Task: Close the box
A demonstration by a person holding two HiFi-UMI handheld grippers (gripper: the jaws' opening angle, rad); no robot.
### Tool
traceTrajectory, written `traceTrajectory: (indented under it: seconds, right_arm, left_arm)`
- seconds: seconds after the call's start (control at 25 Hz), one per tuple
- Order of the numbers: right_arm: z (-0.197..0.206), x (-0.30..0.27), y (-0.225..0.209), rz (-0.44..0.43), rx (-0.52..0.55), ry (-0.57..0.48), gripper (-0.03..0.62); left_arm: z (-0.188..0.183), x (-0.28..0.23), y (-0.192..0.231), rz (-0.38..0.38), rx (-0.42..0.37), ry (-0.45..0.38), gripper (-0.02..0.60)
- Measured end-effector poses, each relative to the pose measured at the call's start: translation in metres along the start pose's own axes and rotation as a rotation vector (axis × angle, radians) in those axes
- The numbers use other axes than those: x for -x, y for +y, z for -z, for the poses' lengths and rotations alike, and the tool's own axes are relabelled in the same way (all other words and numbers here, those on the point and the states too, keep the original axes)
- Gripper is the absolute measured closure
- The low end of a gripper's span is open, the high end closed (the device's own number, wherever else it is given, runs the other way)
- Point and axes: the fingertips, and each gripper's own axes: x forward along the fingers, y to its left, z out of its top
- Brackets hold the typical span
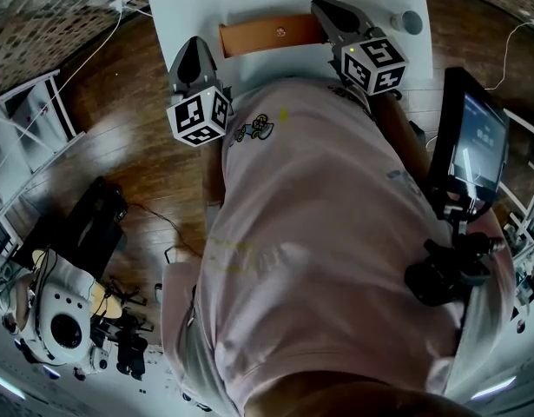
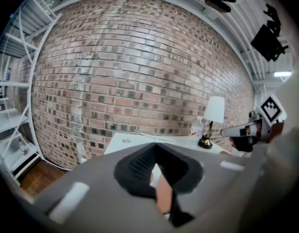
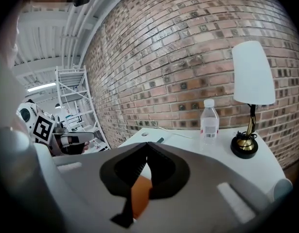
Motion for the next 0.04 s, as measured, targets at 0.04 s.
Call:
traceTrajectory:
  seconds: [0.04]
  right_arm:
    - [-0.0013, -0.0011, 0.0026, -0.002, 0.003, 0.001, 0.59]
  left_arm:
    - [-0.0015, 0.0005, 0.0015, 0.0, 0.0, 0.0, 0.577]
